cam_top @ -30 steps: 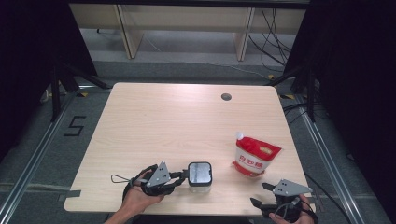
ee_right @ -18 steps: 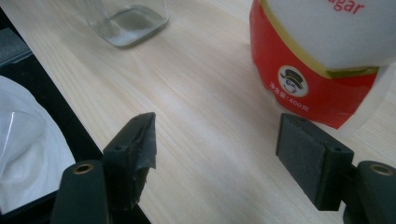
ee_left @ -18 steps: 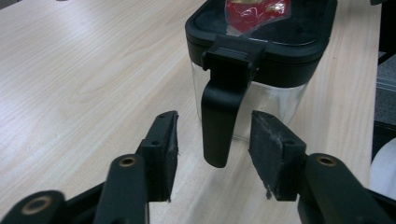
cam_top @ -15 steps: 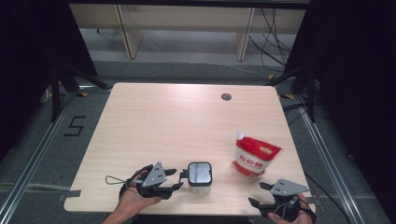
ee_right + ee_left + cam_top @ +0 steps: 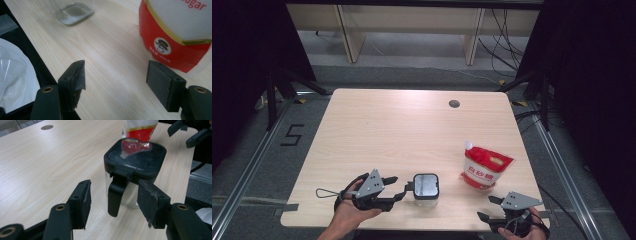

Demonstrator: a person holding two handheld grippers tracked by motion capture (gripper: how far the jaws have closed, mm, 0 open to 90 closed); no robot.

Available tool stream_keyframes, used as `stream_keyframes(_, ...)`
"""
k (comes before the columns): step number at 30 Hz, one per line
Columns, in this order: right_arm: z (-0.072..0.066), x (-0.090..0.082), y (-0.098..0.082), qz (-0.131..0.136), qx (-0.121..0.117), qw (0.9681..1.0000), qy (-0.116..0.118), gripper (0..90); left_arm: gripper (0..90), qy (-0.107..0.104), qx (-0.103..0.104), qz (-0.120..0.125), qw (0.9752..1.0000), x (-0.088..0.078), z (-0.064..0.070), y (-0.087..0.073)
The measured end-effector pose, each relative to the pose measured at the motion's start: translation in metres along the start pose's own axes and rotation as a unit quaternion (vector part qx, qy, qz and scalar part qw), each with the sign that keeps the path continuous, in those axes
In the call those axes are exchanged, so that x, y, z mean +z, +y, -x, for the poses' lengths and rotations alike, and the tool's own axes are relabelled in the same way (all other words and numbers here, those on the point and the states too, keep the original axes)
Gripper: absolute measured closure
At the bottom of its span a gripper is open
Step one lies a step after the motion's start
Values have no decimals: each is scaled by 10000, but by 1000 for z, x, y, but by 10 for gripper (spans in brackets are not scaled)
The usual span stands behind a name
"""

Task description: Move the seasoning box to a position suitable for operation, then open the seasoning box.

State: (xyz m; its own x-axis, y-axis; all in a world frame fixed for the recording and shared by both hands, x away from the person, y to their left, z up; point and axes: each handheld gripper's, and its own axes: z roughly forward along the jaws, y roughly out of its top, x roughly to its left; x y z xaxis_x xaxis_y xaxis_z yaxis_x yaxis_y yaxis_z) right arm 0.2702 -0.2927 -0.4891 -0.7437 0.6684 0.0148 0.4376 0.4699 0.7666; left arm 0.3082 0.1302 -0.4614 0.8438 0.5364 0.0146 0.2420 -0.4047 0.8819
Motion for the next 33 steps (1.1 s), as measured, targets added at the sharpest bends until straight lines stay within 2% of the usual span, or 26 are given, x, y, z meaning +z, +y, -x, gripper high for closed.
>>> stream_keyframes(2, -2, 0, 1, 2, 30, 10000, 54, 338, 483, -12, 9, 46, 10000, -1, 1, 2)
stream_keyframes(3, -4, 0, 1, -14, 141, 9999, 69, 342, 509, -41, 19, 152, 9999, -2, 1, 5)
stream_keyframes(4, -2, 1, 2, 52, -53, 10000, 62, 343, 539, -83, -8, 246, 9997, -2, 1, 6)
stream_keyframes(6, -3, 1, 2, 32, 6, 10000, 83, 343, 626, -99, 48, 299, 9995, -3, 1, 7)
stream_keyframes(7, -3, 2, 2, 22, -28, 9999, 113, 344, 626, -122, 115, 390, 9991, -2, 0, 9)
stream_keyframes(9, -3, 3, 2, 25, -62, 9999, 148, 352, 718, -161, 44, 498, 9986, 0, -1, 12)
stream_keyframes(11, -3, 3, 2, 24, -57, 9999, 134, 352, 734, -164, 1, 492, 9987, 0, -1, 13)
stream_keyframes(12, -4, 3, 3, 29, -15, 9999, 163, 358, 780, -184, -44, 584, 9981, 4, 0, 14)
stream_keyframes(13, -4, 4, 4, 59, -86, 9998, 153, 359, 799, -184, -44, 584, 9981, 4, 0, 14)
stream_keyframes(14, -6, 4, 4, 40, -42, 9998, 176, 360, 813, -182, -23, 573, 9982, 6, 0, 15)
stream_keyframes(15, -6, 5, 4, 78, -96, 9997, 232, 359, 825, -182, -23, 573, 9982, 6, 0, 15)
stream_keyframes(17, -7, 4, 5, 65, -83, 9997, 202, 359, 835, -150, -12, 562, 9983, 8, 0, 16)
stream_keyframes(18, -9, 5, 5, 28, -15, 9997, 225, 360, 844, -168, -95, 595, 9980, 9, 1, 15)
stream_keyframes(19, -9, 6, 5, 38, -138, 9997, 211, 359, 858, -126, -7, 533, 9985, 9, 0, 15)
stream_keyframes(20, -11, 5, 5, 12, -24, 9997, 258, 360, 861, -126, -7, 533, 9985, 9, 0, 15)
stream_keyframes(21, -11, 5, 5, 12, -24, 9997, 258, 360, 861, -110, -44, 535, 9985, 10, 0, 14)
stream_keyframes(22, -10, 6, 5, 45, -177, 9995, 246, 360, 873, -118, -38, 526, 9985, 12, 0, 13)
stream_keyframes(26, -12, 7, 8, 27, -188, 9996, 228, 360, 890, -139, -14, 511, 9986, 14, 0, 11)
stream_keyframes(27, -12, 7, 8, 27, -188, 9996, 228, 360, 890, -131, 45, 470, 9988, 14, 0, 11)
stream_keyframes(28, -14, 8, 8, 9, -161, 9995, 261, 359, 890, -112, -26, 492, 9987, 16, 0, 9)
stream_keyframes(30, -13, 10, 9, 48, -297, 9991, 287, 359, 890, -72, -70, 460, 9989, 16, 0, 8)
stream_keyframes(33, -14, 10, 10, 26, -242, 9992, 323, 359, 890, -75, -100, 459, 9989, 16, -1, 8)
